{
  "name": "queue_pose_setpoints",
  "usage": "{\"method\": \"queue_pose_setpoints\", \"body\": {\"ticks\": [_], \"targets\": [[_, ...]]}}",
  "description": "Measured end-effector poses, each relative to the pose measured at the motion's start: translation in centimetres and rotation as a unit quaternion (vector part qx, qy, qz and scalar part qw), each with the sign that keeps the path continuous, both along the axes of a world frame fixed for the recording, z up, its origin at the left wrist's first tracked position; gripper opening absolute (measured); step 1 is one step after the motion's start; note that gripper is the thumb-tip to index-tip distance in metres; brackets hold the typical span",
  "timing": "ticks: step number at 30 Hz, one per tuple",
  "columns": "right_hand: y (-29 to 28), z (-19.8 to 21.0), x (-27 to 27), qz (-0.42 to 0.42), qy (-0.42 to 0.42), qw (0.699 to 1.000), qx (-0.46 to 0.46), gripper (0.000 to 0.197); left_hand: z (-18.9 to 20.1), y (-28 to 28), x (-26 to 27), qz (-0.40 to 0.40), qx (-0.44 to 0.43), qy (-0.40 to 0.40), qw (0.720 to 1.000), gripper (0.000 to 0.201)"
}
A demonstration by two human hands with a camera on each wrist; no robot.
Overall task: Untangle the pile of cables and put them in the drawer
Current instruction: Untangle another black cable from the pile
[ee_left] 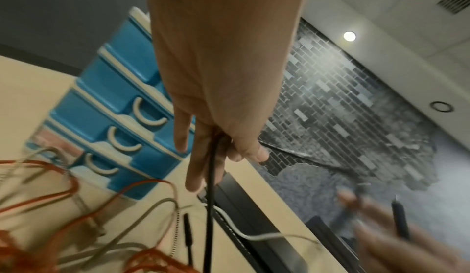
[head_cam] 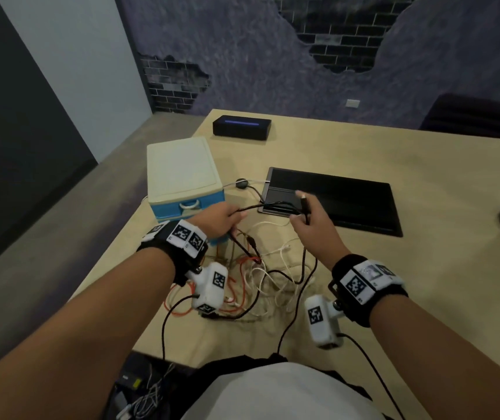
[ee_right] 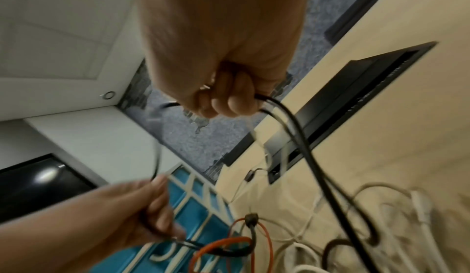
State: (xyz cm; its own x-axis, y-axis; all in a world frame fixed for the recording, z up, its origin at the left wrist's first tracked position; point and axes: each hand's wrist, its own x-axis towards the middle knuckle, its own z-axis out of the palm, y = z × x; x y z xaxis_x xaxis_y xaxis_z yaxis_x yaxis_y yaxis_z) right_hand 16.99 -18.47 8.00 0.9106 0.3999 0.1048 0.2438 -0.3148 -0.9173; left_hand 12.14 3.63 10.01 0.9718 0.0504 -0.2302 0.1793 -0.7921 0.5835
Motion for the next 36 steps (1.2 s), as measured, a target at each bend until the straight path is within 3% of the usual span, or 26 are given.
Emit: {"method": "queue_pose_setpoints", "body": {"ticks": [3,6,9,13,17,24,29,33,36], "targets": [[1.2,1.5,-1.5,0.058,-0.074,0.995,0.017,0.053,1.0,-1.6,0.7,0.013,-0.030,-0.037,0.999,0.036],[2.5,1.8,-2.7,0.121,-0.117,0.985,-0.035,0.028,2.1,-3.1,1.3,0.044,-0.117,-0.060,0.990,0.032],[2.9,1.2,-3.2,0.139,-0.093,0.983,-0.082,0.015,3.0,-3.4,2.0,0.074,-0.157,-0.090,0.981,0.032],[2.2,-0.2,-2.9,0.127,-0.071,0.968,-0.203,0.018,4.0,-2.9,2.4,0.117,-0.172,-0.112,0.972,0.029],[1.0,-1.4,-2.6,0.100,-0.059,0.957,-0.266,0.022,4.1,-2.9,2.5,0.127,-0.181,-0.137,0.966,0.029],[-1.4,-2.7,-2.0,0.109,-0.023,0.895,-0.433,0.031,4.7,-2.2,2.3,0.164,-0.179,-0.163,0.956,0.027],[0.4,0.3,-2.3,0.098,-0.074,0.961,-0.248,0.039,4.9,-2.7,2.7,0.161,-0.209,-0.134,0.955,0.028],[2.3,1.5,-2.3,0.132,-0.069,0.965,-0.216,0.018,5.5,-3.6,2.8,0.148,-0.247,-0.127,0.949,0.026],[2.4,1.5,-1.9,0.123,-0.028,0.977,-0.169,0.023,6.1,-3.6,2.2,0.144,-0.306,-0.126,0.933,0.028]]}}
